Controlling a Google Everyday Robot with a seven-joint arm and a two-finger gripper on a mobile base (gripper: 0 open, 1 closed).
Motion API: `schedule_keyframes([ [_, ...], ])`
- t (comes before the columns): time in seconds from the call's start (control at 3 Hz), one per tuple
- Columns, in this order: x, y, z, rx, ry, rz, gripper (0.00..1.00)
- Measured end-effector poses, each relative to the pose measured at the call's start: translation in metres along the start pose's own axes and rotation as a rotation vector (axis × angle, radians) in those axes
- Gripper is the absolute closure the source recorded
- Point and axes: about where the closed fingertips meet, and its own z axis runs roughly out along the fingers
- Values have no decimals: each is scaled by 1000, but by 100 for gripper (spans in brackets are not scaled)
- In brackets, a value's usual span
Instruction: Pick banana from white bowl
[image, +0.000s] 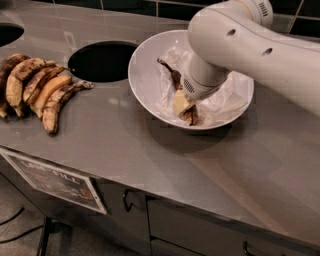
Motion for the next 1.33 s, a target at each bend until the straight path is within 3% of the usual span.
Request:
schedule_keyframes([
  [0.67, 0, 1, 1, -6, 7, -4, 99],
  [1.0, 0, 0, 1, -6, 7, -4, 100],
  [1.33, -4, -1, -21, 5, -41, -2, 100],
])
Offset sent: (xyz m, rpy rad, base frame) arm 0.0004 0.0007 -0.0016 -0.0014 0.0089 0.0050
